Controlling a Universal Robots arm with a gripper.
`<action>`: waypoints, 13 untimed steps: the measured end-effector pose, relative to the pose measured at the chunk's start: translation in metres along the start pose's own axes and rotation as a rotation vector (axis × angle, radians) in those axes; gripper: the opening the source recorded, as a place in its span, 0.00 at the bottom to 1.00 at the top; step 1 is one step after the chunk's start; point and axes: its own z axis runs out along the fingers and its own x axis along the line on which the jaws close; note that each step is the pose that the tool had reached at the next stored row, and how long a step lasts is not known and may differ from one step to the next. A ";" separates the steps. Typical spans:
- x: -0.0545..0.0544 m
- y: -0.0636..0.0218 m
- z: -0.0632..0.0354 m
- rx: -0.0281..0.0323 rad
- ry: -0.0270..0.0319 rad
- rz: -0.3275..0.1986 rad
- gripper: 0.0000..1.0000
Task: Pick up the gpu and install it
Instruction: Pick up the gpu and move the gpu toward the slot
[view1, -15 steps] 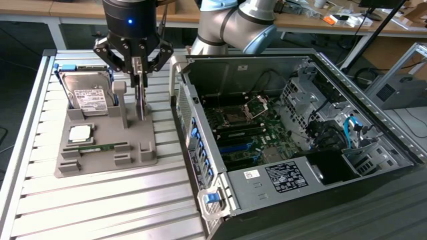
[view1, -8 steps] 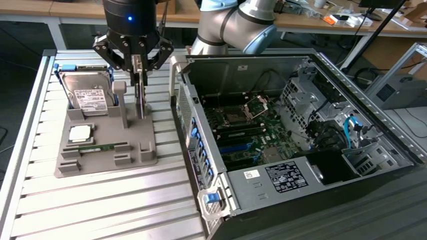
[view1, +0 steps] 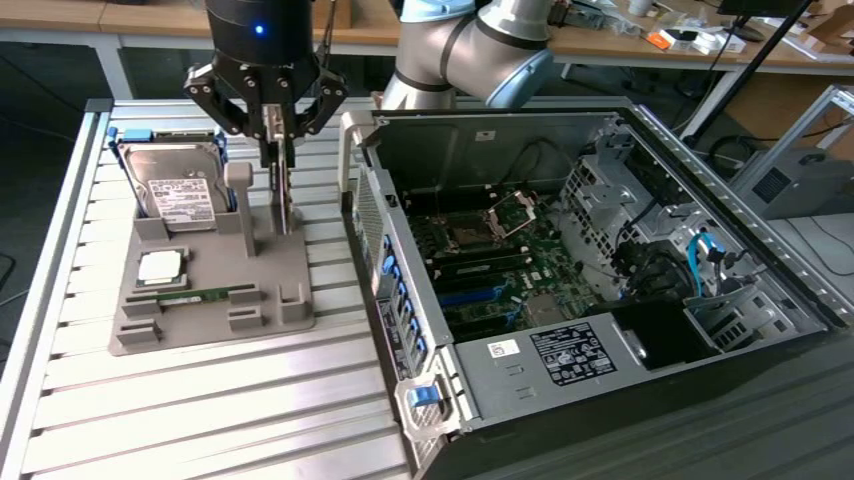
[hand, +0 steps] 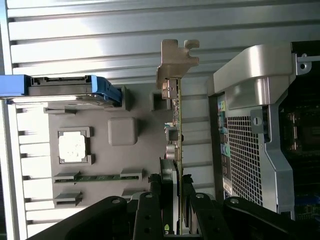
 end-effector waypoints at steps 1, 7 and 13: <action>0.000 0.0000 -0.0005 0.0000 0.0000 0.000 0.27; 0.000 0.0002 -0.0035 -0.0005 -0.0001 0.000 0.27; 0.000 0.0003 -0.0067 -0.0010 0.0000 0.000 0.27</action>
